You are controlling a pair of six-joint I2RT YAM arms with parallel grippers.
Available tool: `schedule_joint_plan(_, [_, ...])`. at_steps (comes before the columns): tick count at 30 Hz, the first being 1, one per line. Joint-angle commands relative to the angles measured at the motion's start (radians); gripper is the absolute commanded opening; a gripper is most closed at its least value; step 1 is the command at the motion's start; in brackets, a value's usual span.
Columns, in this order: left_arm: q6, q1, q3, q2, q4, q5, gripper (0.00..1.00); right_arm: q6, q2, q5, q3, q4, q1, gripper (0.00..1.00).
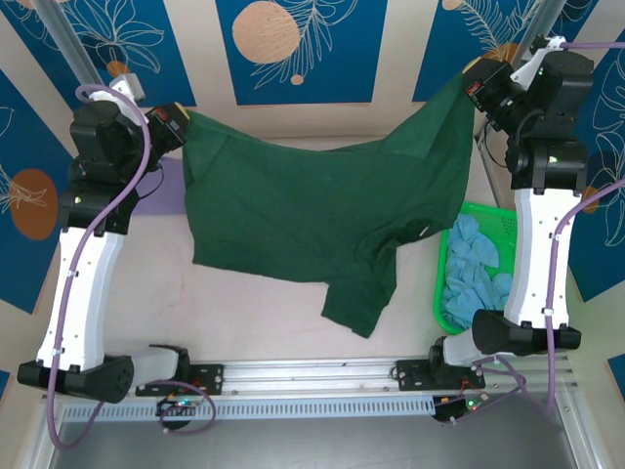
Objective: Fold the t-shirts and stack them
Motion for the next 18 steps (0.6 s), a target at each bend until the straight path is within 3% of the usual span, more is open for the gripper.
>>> schedule_joint_plan(1, [0.026, -0.008, 0.049, -0.007, -0.008, -0.042, 0.00, -0.035, -0.005, 0.038, 0.030, -0.013, -0.001, 0.00])
schedule_joint_plan(18, [0.098, -0.052, 0.419, -0.047, 0.070, -0.004, 0.00, -0.116, 0.044, 0.088, 0.453, 0.027, 0.040, 0.00])
